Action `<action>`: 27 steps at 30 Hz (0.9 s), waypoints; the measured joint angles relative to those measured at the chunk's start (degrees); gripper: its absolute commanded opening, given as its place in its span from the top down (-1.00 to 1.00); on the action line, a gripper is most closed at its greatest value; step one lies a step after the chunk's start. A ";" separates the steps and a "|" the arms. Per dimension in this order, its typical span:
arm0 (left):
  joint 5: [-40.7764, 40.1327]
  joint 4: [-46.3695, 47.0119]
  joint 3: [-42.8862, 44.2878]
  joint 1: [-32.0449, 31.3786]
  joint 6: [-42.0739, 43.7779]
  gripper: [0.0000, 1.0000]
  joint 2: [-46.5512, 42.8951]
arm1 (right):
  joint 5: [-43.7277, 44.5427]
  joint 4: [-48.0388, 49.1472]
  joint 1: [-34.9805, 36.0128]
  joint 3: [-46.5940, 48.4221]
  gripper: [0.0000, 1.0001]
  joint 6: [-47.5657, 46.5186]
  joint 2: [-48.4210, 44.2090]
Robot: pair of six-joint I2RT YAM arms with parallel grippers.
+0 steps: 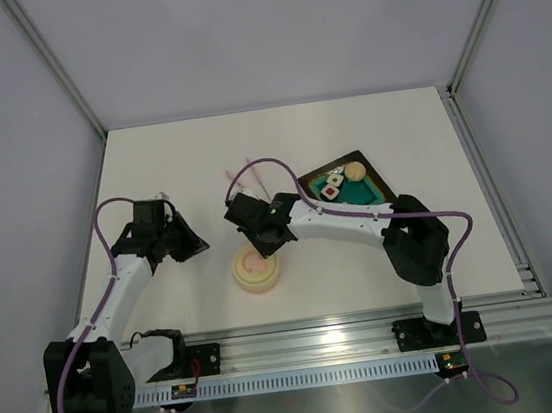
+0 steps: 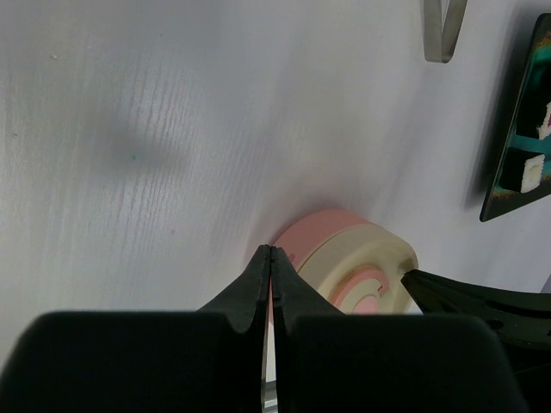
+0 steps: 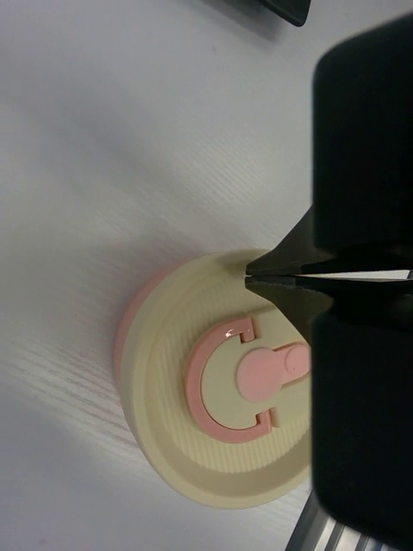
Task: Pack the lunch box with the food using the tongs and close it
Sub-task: Close the box lid on the packing box.
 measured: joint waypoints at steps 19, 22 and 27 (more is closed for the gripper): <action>-0.04 -0.04 0.00 0.00 0.00 1.00 0.00 | -8.17 4.55 3.72 -1.40 0.99 -1.66 -0.70; -0.04 -0.07 0.00 0.00 0.00 1.00 0.00 | -8.02 4.92 3.72 -1.40 0.99 -1.68 -0.52; -0.07 -0.15 0.04 0.00 0.00 1.00 0.00 | -6.16 2.84 3.78 -1.27 0.99 -2.05 -1.53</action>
